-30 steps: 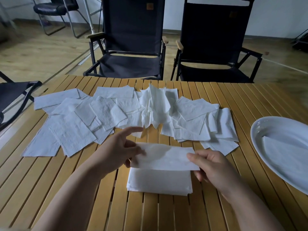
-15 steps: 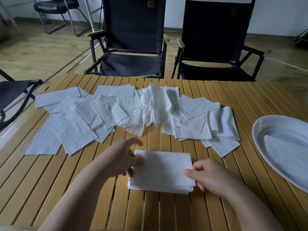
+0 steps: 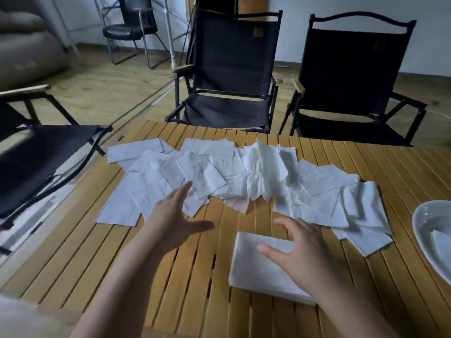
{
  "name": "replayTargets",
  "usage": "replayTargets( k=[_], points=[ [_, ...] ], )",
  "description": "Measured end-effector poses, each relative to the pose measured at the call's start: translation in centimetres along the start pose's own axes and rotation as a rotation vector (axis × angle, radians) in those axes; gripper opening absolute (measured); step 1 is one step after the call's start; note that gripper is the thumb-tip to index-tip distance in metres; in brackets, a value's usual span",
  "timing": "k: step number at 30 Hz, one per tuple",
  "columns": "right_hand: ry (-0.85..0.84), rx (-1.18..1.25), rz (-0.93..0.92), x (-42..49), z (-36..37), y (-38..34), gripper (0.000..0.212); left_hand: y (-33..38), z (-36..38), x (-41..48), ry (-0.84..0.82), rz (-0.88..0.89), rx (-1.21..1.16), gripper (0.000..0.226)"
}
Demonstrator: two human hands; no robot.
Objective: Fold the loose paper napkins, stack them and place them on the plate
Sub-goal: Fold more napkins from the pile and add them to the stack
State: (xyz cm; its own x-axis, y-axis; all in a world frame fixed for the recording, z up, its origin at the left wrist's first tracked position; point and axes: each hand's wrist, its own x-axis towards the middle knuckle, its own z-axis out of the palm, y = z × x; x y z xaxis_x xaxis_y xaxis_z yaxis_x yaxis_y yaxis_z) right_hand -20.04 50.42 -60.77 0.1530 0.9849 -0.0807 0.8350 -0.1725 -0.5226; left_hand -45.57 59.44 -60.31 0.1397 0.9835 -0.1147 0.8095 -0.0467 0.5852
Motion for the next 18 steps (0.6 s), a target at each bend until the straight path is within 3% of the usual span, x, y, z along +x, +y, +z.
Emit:
replayTargets(
  k=[7, 13, 18],
  points=[
    [-0.108, -0.052, -0.241, 5.9, 4.0, -9.0, 0.063, -10.0, -3.6, -0.3, 0.061, -0.097, 0.207, 0.098],
    [-0.195, -0.194, -0.338, 9.1, 8.8, -14.4, 0.053, -13.2, -4.0, 1.1, 0.060, 0.010, 0.292, 0.086],
    [-0.143, -0.292, -0.299, 10.1, 11.2, -15.3, 0.032, -12.9, -4.0, 2.1, 0.047, 0.130, 0.281, 0.059]
  ],
)
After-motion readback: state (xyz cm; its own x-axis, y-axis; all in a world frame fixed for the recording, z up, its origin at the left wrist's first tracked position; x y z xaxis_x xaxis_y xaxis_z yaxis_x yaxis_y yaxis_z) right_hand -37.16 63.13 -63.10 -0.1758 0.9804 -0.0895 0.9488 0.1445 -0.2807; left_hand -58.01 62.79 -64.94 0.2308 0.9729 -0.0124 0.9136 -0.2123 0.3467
